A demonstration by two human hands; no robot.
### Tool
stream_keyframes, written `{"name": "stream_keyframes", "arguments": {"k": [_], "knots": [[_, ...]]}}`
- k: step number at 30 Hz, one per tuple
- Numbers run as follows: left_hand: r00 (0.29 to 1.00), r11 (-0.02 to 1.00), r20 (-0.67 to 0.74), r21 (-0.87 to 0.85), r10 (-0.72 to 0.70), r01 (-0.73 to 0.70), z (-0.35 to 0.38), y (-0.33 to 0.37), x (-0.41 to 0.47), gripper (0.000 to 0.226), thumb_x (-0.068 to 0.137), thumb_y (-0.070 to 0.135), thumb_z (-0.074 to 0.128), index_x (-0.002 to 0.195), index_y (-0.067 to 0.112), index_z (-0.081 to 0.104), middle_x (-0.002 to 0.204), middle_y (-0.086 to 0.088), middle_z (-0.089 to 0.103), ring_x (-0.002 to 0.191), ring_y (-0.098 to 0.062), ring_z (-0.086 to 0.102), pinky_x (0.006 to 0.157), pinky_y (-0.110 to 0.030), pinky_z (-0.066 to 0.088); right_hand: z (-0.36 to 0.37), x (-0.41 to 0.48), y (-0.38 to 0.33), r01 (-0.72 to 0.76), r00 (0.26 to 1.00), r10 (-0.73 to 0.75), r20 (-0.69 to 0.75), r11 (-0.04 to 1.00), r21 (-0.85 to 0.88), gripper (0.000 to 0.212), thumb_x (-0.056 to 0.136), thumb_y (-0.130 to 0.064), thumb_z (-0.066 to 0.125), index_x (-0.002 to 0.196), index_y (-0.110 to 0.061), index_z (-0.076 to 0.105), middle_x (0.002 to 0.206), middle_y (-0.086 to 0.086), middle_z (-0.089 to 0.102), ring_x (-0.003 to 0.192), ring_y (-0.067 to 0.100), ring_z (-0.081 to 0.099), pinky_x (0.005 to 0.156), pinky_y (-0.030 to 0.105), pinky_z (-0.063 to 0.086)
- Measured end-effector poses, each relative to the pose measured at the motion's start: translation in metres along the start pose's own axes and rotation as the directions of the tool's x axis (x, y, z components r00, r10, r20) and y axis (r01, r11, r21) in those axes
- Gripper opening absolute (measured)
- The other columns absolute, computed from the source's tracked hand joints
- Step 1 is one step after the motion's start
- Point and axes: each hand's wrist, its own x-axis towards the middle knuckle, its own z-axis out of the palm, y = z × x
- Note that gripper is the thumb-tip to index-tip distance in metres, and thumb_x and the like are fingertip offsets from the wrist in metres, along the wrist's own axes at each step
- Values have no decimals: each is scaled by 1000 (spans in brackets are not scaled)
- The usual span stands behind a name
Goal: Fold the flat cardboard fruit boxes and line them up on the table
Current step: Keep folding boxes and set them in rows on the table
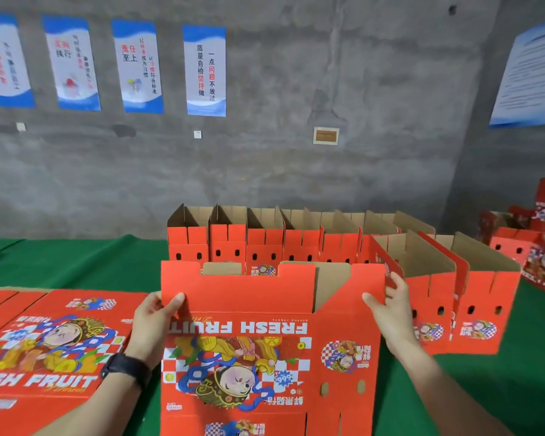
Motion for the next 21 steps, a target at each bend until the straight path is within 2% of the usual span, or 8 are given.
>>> {"name": "stream_keyframes", "arguments": {"k": [2, 4, 5, 7, 9, 11, 15, 21], "knots": [[1000, 1000, 2, -26, -1, 1, -7, -4, -4, 7, 88, 18, 65, 85, 13, 61, 84, -14, 71, 74, -31, 66, 71, -45, 54, 11, -15, 0, 254, 937, -317, -145, 906, -338, 64, 83, -3, 70, 139, -7, 40, 137, 17, 45, 128, 33, 41, 109, 46, 32], [1000, 999, 23, -39, 14, -13, -10, -4, -7, 6, 89, 19, 64, 86, 13, 62, 84, -12, 72, 72, -28, 68, 68, -42, 55, 27, -30, -2, 501, 814, -580, -28, 727, -469, 47, 82, -3, 68, 127, -3, 54, 130, 14, 51, 122, 31, 46, 104, 42, 35], [999, 999, 39, -38, 24, -23, -10, -4, -9, 6, 89, 18, 63, 88, 13, 62, 85, -11, 73, 72, -26, 68, 66, -40, 54, 36, -37, -7, 576, 794, -599, 101, 690, -438, 40, 86, -6, 66, 125, -5, 56, 128, 8, 52, 117, 25, 49, 101, 36, 36], [998, 998, 51, -52, 37, -35, -9, -2, -12, 5, 90, 16, 61, 91, 11, 61, 90, -14, 72, 76, -28, 68, 69, -41, 54, 54, -48, -14, 579, 812, -489, 318, 739, -344, 38, 92, -19, 61, 129, -14, 51, 123, -5, 50, 107, 9, 48, 94, 23, 36], [998, 995, 51, -89, 44, -39, -10, -1, -17, 4, 91, 13, 60, 93, 10, 59, 94, -17, 70, 80, -31, 66, 75, -45, 54, 65, -49, -20, 512, 840, -392, 376, 803, -306, 34, 93, -28, 60, 123, -21, 47, 106, -12, 52, 93, 4, 50, 82, 15, 37], [996, 991, 56, -119, 64, -57, -12, -1, -21, 3, 91, 9, 58, 93, 10, 58, 96, -18, 69, 85, -32, 64, 80, -48, 52, 70, -45, -25, 449, 858, -292, 423, 825, -342, 23, 93, -34, 59, 106, -19, 48, 81, -11, 56, 69, 4, 54, 62, 14, 39], [986, 992, 147, -115, 76, -59, -20, 6, -26, 10, 86, 5, 61, 95, 11, 59, 94, -15, 70, 82, -30, 65, 78, -45, 54, 65, -39, -29, 434, 811, -113, 574, 775, -460, 35, 96, -47, 46, 91, -13, 53, 56, 2, 57, 42, 8, 61, 39, 18, 41], [942, 995, 333, -99, 45, -13, -26, 25, -30, 23, 73, 12, 63, 96, 9, 66, 87, -15, 71, 67, -23, 69, 56, -29, 57, 53, -42, -31, 429, 846, -141, 514, 751, -501, 55, 98, -55, 27, 74, -9, 47, 45, 5, 52, 43, 6, 63, 49, 27, 45]]}}
